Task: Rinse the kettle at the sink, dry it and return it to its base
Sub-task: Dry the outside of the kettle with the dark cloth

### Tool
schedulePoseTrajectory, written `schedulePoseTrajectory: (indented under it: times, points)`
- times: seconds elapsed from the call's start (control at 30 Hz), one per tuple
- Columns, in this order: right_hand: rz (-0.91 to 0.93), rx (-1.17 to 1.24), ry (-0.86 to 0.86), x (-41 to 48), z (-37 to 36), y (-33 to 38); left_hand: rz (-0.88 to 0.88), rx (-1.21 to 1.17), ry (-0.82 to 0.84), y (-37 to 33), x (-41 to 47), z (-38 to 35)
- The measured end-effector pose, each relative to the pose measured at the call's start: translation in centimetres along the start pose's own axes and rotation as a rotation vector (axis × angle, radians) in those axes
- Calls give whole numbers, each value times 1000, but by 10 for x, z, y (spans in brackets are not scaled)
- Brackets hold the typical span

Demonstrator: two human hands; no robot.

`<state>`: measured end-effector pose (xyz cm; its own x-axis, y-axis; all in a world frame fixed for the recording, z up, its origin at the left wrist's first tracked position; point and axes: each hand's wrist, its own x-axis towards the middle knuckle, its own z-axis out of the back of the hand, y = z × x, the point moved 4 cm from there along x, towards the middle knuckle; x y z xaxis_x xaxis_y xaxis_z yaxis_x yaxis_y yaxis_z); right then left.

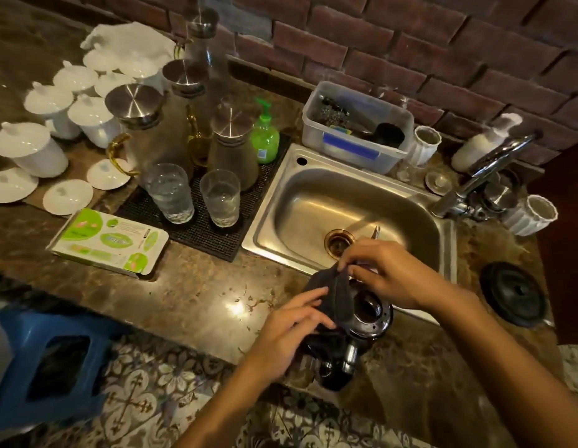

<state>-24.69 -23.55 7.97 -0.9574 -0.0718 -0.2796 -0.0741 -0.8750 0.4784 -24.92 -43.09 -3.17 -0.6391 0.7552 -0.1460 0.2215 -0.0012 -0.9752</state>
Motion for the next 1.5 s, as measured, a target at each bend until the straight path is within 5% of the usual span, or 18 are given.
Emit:
schedulePoseTrajectory:
  times: [0.1, 0.33, 0.5, 0.57, 0.7, 0.8, 0.93, 1.37, 1.5]
  points:
    - [15, 65, -6, -6, 0, -8, 56, -173, -59, 7, 14, 8]
    - [-57, 203, -135, -18, -12, -18, -256, 492, -11, 13, 57, 5]
    - [-189, 261, -293, -31, -28, -18, -283, 361, 120, 31, 66, -8]
    - [-287, 262, -521, -42, -37, -15, -309, 332, 116, 34, 70, -12]
    - [-548, 249, -1243, -92, -78, 8, -325, 308, 95, 45, 82, -12]
    - [-801, 568, -1490, -105, -133, 25, -330, 280, 114, 49, 92, -11]
    - [-987, 974, -1417, -89, -188, 45, -331, 265, 146, 50, 93, -12]
    - [-789, 909, -1444, -69, -195, 53, -305, 234, 85, 60, 92, -12]
    - [-747, 1051, -1447, -67, -198, 52, -162, 152, 229, 50, 110, -20]
